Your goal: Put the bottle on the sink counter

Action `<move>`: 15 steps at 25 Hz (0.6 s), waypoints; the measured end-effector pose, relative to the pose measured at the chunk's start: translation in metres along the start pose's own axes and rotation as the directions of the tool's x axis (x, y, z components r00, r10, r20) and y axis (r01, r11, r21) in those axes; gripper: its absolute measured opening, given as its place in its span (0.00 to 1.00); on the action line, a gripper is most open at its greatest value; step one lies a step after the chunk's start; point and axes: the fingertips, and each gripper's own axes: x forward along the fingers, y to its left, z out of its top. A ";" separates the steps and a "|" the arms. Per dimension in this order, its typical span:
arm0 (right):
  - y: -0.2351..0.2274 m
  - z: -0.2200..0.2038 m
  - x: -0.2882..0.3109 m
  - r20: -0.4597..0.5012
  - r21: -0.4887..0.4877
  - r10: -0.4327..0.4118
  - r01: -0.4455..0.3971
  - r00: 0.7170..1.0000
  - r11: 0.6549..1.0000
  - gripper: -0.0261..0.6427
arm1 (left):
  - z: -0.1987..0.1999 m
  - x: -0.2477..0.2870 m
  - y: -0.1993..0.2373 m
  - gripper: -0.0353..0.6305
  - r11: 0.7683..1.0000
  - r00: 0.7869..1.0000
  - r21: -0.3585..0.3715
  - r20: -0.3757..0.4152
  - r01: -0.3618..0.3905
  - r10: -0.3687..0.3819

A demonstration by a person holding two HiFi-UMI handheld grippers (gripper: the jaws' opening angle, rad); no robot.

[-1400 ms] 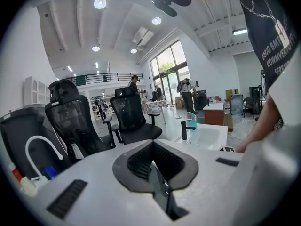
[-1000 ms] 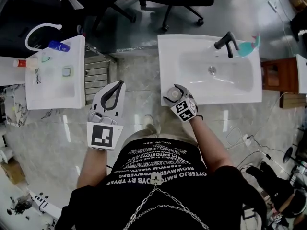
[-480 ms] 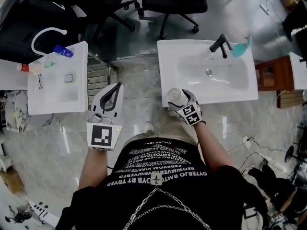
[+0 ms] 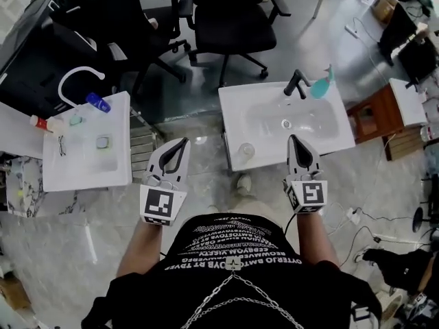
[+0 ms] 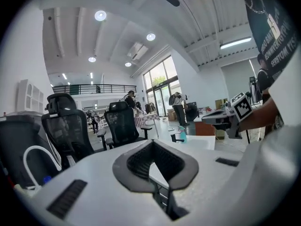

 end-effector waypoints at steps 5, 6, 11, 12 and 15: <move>0.015 0.045 -0.044 -0.018 -0.002 -0.023 0.023 1.000 1.000 0.03 | 0.017 -0.027 -0.021 0.06 0.998 0.998 0.004 0.034 0.057 -0.057; 0.019 0.049 -0.055 -0.026 -0.008 -0.028 0.028 0.999 1.000 0.03 | 0.019 -0.034 -0.024 0.06 0.998 0.997 0.006 0.037 0.070 -0.070; 0.033 0.072 -0.087 -0.036 -0.018 -0.033 0.032 0.999 0.999 0.03 | 0.027 -0.060 -0.030 0.06 0.997 0.994 0.024 0.071 0.078 -0.080; 0.035 0.075 -0.088 -0.032 -0.019 -0.028 0.027 0.999 0.999 0.03 | 0.029 -0.063 -0.029 0.06 0.997 0.994 0.021 0.078 0.072 -0.073; 0.043 0.081 -0.090 -0.034 -0.021 -0.009 0.008 0.999 1.000 0.03 | 0.032 -0.075 -0.029 0.06 0.998 0.994 0.011 0.087 0.061 -0.062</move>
